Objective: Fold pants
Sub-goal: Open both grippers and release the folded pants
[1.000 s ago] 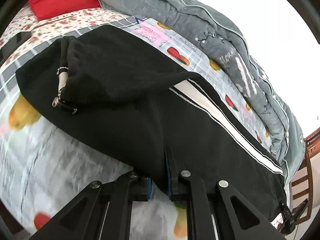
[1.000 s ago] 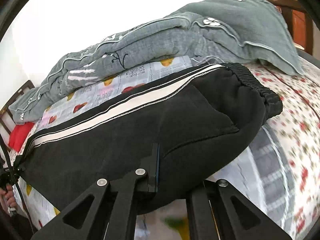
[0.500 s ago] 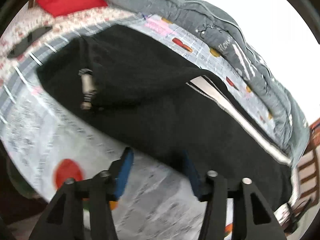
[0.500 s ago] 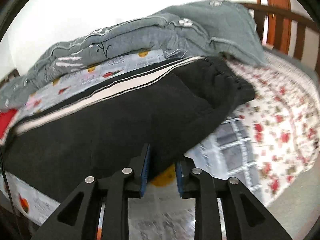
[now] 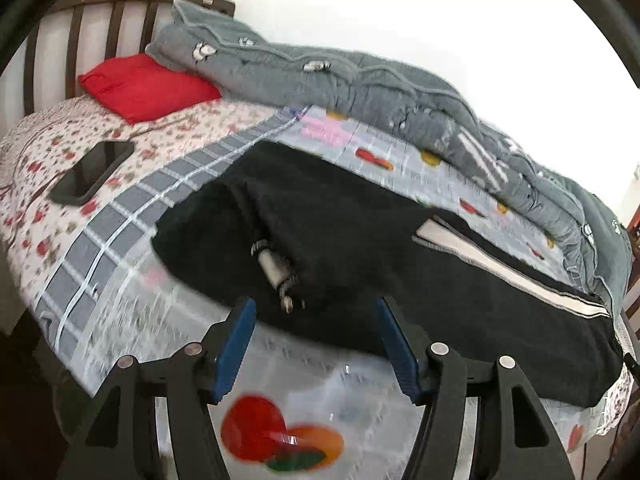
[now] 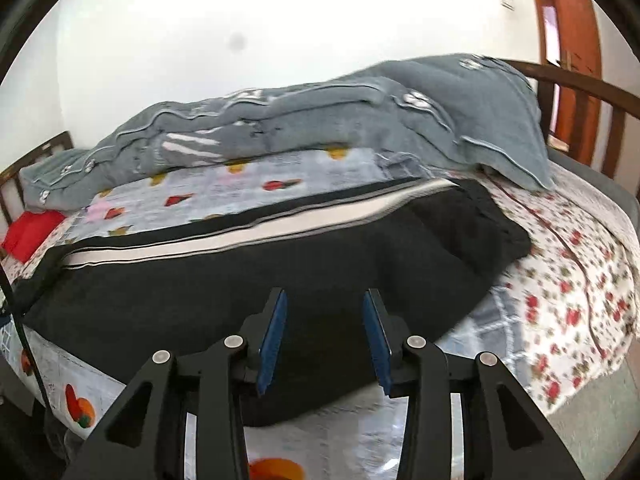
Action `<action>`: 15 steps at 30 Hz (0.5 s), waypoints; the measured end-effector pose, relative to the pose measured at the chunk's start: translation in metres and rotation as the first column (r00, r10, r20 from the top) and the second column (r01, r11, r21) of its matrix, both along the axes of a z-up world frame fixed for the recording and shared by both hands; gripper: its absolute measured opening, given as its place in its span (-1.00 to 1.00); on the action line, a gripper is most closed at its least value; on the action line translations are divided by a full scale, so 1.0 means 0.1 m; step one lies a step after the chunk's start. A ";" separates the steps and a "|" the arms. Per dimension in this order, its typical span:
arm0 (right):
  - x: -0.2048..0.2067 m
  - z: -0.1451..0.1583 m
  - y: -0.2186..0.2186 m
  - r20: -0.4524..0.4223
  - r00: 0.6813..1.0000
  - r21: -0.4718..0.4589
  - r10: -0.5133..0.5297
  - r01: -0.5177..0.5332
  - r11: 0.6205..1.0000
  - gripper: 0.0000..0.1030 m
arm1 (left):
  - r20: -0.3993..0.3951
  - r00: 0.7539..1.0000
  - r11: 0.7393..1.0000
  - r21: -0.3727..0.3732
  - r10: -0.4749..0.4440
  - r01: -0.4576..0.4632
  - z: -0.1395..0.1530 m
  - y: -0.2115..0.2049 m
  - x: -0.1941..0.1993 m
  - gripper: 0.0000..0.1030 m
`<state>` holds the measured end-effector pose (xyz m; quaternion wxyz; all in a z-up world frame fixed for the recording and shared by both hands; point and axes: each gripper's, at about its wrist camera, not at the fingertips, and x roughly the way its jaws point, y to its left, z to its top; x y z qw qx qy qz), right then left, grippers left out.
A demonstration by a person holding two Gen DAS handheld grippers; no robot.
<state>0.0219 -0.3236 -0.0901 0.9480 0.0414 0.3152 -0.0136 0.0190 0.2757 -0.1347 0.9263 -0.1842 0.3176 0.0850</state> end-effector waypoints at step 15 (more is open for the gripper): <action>0.44 -0.26 0.59 -0.047 0.995 -0.028 0.090 -0.091 0.995 -0.24 | 0.090 0.996 0.982 0.189 -0.012 -0.006 0.03 -0.04 0.35 -0.80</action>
